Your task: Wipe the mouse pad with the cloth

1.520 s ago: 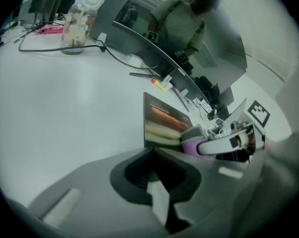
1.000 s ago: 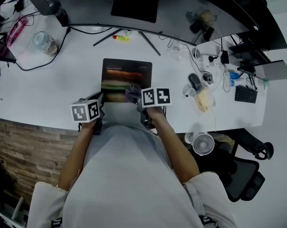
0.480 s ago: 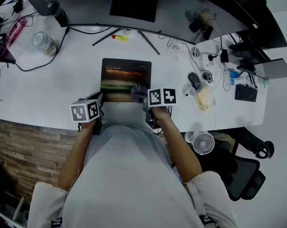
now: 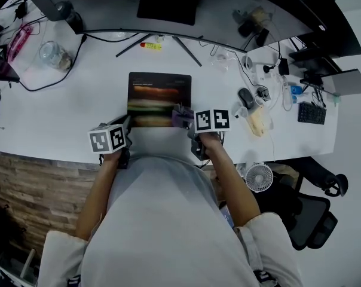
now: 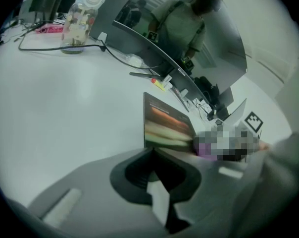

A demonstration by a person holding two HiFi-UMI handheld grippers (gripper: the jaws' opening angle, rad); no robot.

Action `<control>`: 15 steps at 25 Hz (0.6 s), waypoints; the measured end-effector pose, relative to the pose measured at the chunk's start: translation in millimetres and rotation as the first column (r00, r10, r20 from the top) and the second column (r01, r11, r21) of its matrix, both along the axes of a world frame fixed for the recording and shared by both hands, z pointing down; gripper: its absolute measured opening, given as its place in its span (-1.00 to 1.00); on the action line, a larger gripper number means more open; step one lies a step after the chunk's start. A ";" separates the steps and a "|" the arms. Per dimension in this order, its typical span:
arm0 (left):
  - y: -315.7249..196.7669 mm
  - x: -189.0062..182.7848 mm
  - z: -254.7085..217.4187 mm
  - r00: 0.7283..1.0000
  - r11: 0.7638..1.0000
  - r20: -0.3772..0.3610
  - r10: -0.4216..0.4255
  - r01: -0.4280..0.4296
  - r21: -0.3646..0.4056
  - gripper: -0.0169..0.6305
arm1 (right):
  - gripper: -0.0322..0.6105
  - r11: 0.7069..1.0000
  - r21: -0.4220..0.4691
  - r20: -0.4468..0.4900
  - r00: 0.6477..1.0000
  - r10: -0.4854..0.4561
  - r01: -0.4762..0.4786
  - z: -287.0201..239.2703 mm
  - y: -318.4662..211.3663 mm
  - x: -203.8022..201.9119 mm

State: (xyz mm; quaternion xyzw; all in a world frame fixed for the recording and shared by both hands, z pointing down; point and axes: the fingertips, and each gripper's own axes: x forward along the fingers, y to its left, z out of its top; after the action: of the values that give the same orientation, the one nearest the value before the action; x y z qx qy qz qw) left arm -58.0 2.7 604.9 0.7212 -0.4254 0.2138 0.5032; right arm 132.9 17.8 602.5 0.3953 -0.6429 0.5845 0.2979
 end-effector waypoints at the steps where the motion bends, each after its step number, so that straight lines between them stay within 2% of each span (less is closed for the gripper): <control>1: -0.5 -0.3 0.0 1.000 1.000 0.000 0.000 0.000 0.000 -0.95 | -0.26 1.000 0.001 0.001 1.000 0.002 -0.002 0.0 -0.3 1.5; 15: -0.7 0.8 -1.6 1.000 1.000 0.002 0.001 -0.001 0.005 -0.95 | -0.26 1.000 0.009 -0.036 0.999 0.022 -0.022 -1.2 5.2 30.7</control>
State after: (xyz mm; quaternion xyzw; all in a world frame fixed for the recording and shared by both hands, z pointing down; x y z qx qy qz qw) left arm -57.2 2.0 603.3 0.7224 -0.4259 0.2138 0.5010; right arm 163.5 23.0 601.3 0.4141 -0.6354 0.5779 0.3014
